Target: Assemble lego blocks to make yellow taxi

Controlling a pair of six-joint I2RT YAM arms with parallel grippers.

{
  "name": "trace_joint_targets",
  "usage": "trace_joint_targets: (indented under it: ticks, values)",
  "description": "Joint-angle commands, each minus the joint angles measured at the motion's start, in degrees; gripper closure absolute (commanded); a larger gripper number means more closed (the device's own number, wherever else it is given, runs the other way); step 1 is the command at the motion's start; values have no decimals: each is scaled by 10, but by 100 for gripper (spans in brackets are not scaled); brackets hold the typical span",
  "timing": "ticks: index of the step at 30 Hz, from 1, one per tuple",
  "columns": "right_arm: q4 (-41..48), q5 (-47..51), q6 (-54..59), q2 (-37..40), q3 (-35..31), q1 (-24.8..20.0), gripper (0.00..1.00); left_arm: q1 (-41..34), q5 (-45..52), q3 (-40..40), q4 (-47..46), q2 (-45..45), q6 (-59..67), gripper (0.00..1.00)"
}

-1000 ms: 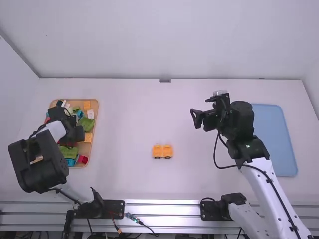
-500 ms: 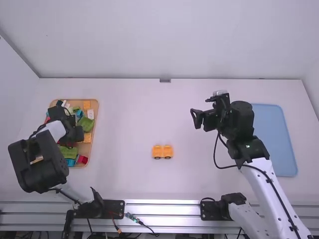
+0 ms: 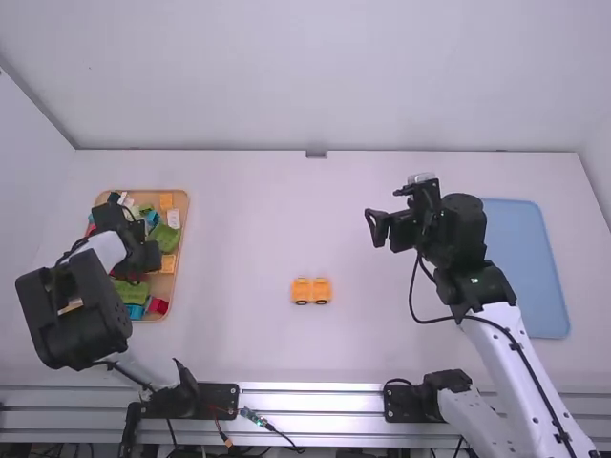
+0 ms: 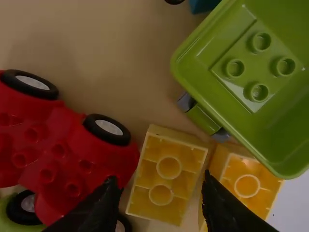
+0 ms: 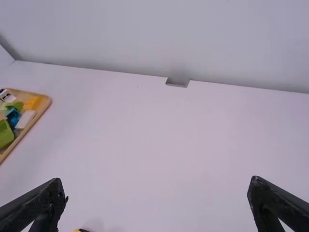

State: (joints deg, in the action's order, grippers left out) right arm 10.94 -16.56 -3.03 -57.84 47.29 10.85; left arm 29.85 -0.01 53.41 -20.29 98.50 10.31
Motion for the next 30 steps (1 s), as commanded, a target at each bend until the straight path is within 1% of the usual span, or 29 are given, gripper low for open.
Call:
trace_joint_targets:
  ticks: [1, 3, 6, 9, 14, 18, 26, 28, 30]
  values:
    - [1, -1, -1, 5, 22, 0, 1, -3, 7, 6, -2, 3, 1, 53]
    - [2, -1, -1, 5, 22, 1, 1, -3, 13, 5, -2, 3, 2, 53]
    - [2, -1, -1, 5, 22, 0, 1, -2, 38, 3, -2, 3, 17, 57]
    - [2, -1, -1, 5, 22, 0, 1, -1, 37, 3, 0, 3, 15, 58]
    - [2, -1, -1, 5, 22, 0, 1, -2, 37, 3, 0, 3, 16, 57]
    - [2, -1, -1, 5, 22, 0, 1, -2, 36, -12, 22, 3, 16, 55]
    - [0, -1, -2, 5, 22, 0, 1, -2, 19, -25, 41, 3, 15, 54]
    - [0, -1, -1, 5, 22, 1, 1, -2, 19, -25, 41, 3, 15, 55]
    - [1, -1, -2, 5, 22, 1, 1, -2, 22, -25, 39, 3, 15, 58]
